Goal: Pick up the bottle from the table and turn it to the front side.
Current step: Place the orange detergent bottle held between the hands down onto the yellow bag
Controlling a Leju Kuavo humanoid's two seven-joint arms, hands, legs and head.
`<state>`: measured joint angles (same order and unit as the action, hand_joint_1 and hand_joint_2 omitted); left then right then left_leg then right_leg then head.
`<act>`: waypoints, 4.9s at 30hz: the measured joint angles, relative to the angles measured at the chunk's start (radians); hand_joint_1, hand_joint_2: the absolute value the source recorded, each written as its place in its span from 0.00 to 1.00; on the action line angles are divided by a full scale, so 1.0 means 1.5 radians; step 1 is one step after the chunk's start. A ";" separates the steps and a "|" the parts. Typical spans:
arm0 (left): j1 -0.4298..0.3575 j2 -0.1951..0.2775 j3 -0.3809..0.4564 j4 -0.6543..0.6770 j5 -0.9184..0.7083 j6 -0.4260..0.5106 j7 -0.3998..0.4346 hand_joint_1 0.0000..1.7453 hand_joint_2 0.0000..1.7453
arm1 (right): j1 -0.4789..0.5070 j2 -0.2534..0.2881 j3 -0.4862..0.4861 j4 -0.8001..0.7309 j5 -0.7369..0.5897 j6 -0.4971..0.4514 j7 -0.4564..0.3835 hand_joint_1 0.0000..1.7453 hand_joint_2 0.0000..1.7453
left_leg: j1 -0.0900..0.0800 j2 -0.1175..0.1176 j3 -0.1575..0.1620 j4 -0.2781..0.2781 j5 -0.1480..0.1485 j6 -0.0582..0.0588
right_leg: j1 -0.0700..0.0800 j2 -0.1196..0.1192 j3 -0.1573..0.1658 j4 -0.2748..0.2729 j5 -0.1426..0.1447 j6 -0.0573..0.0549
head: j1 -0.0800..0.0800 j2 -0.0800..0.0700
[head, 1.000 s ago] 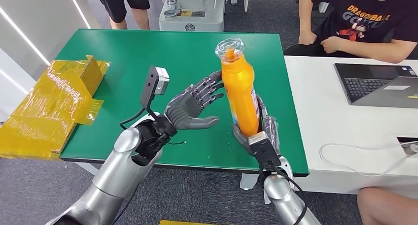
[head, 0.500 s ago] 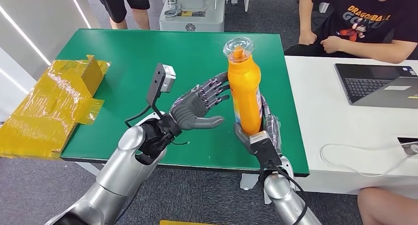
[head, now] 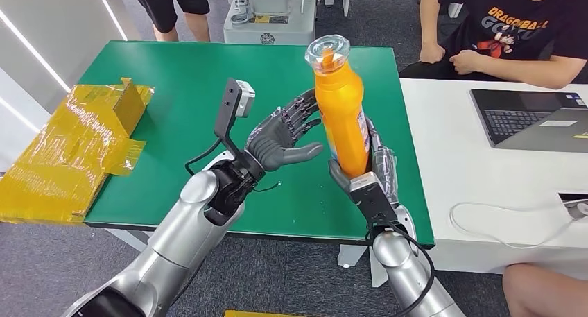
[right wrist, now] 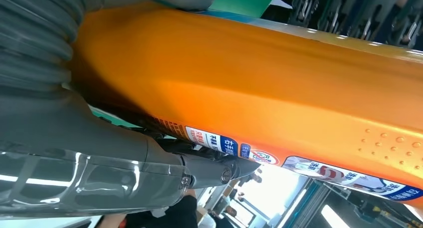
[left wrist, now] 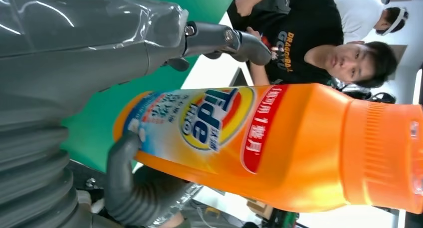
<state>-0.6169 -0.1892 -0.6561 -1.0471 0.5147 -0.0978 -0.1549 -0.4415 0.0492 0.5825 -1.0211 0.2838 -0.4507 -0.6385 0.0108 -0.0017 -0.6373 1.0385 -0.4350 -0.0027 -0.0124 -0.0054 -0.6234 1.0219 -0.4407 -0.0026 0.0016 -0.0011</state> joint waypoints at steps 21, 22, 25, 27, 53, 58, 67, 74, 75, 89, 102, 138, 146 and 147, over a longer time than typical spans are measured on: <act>-0.009 -0.013 0.000 0.023 0.006 0.017 -0.004 0.00 1.00 | -0.020 -0.015 0.010 0.036 -0.003 -0.009 -0.005 1.00 1.00 | 0.000 0.000 0.000 0.000 0.000 0.000 | 0.000 0.000 0.000 0.000 0.000 0.000 | 0.000 0.000; -0.009 -0.012 0.000 0.023 0.005 0.019 -0.006 0.00 1.00 | -0.020 -0.016 0.010 0.037 -0.004 -0.009 -0.005 1.00 1.00 | 0.000 0.000 0.000 0.000 0.000 0.000 | 0.000 0.000 0.000 0.000 0.000 0.000 | 0.000 0.000; -0.009 -0.013 0.000 0.023 -0.009 0.037 -0.016 0.00 1.00 | -0.020 -0.018 0.012 0.039 -0.006 -0.009 -0.005 1.00 1.00 | 0.000 0.000 0.000 0.000 0.000 0.000 | 0.000 0.000 0.000 0.000 0.000 0.000 | 0.000 0.000; -0.009 -0.013 0.000 0.023 -0.027 0.054 -0.026 0.00 1.00 | -0.020 -0.018 0.012 0.041 -0.008 -0.008 -0.005 1.00 1.00 | 0.000 0.000 0.000 0.000 0.000 0.000 | 0.000 0.000 0.000 0.000 0.000 0.000 | 0.000 0.000; 0.014 0.009 0.055 0.028 -0.244 0.174 -0.141 0.00 1.00 | 0.022 -0.015 0.012 -0.043 -0.033 -0.021 -0.011 1.00 1.00 | 0.000 0.000 0.000 0.000 0.000 0.000 | 0.000 0.000 0.000 0.000 0.000 0.000 | 0.000 0.000; 0.022 0.010 0.076 0.029 -0.265 0.183 -0.138 0.00 1.00 | 0.036 -0.002 0.012 -0.070 -0.029 -0.025 -0.003 1.00 1.00 | 0.000 0.000 0.000 0.000 0.000 0.000 | 0.000 0.000 0.000 0.000 0.000 0.000 | 0.000 0.000; 0.040 0.010 0.119 0.028 -0.295 0.176 -0.128 0.00 1.00 | 0.059 0.027 0.015 -0.117 -0.021 -0.008 0.030 1.00 1.00 | 0.000 0.000 0.000 -0.001 0.000 0.000 | 0.000 0.000 0.000 0.000 0.000 0.000 | 0.000 0.000; 0.064 0.009 0.133 -0.004 -0.231 0.081 -0.084 0.00 1.00 | 0.062 0.029 0.015 -0.118 -0.018 0.012 0.026 1.00 1.00 | 0.000 0.000 0.000 -0.001 0.000 0.000 | 0.000 0.000 0.000 0.000 0.000 0.000 | 0.000 0.000; 0.067 0.009 0.133 -0.010 -0.229 0.077 -0.083 0.00 1.00 | 0.063 0.029 0.015 -0.119 -0.017 0.013 0.026 1.00 1.00 | 0.000 0.000 0.000 -0.001 0.000 0.000 | 0.000 0.000 0.000 0.000 0.000 0.000 | 0.000 0.000; 0.075 0.010 0.133 -0.038 -0.226 0.059 -0.070 0.00 1.00 | 0.084 0.028 0.004 -0.124 0.006 0.017 0.029 1.00 1.00 | 0.000 0.000 0.000 -0.001 0.000 0.000 | 0.000 0.000 0.000 0.000 0.000 0.000 | 0.000 0.000; 0.076 -0.010 0.133 -0.038 -0.189 0.052 -0.071 0.00 1.00 | 0.088 0.027 -0.003 -0.115 0.007 0.017 0.025 1.00 1.00 | 0.000 0.000 0.000 -0.001 0.000 0.000 | 0.000 0.000 0.000 0.000 0.000 0.000 | 0.000 0.000; 0.040 -0.073 0.090 0.000 -0.141 0.050 -0.077 0.00 1.00 | -0.148 0.090 -0.038 0.195 0.084 -0.016 0.045 1.00 1.00 | 0.000 0.000 0.000 0.000 0.000 0.000 | 0.000 0.000 0.000 0.000 0.000 0.000 | 0.000 0.000; 0.035 -0.069 0.090 0.002 -0.166 0.072 -0.084 0.00 1.00 | -0.156 0.098 -0.038 0.217 0.082 -0.012 0.043 1.00 1.00 | 0.000 0.000 0.000 0.000 0.000 0.000 | 0.000 0.000 0.000 0.000 0.000 0.000 | 0.000 0.000; 0.032 -0.067 0.090 0.003 -0.177 0.082 -0.085 0.00 1.00 | -0.157 0.100 -0.038 0.220 0.082 -0.010 0.043 1.00 1.00 | 0.000 0.000 0.000 0.000 0.000 0.000 | 0.000 0.000 0.000 0.000 0.000 0.000 | 0.000 0.000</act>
<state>-0.5691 -0.2899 -0.5207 -1.0418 0.2491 0.0258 -0.2831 -0.6763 0.1986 0.5261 -0.6908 0.4063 -0.4662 -0.5746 0.0109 -0.0016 -0.6370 1.0379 -0.4345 -0.0028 -0.0123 -0.0053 -0.6234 1.0224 -0.4408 -0.0032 0.0016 -0.0011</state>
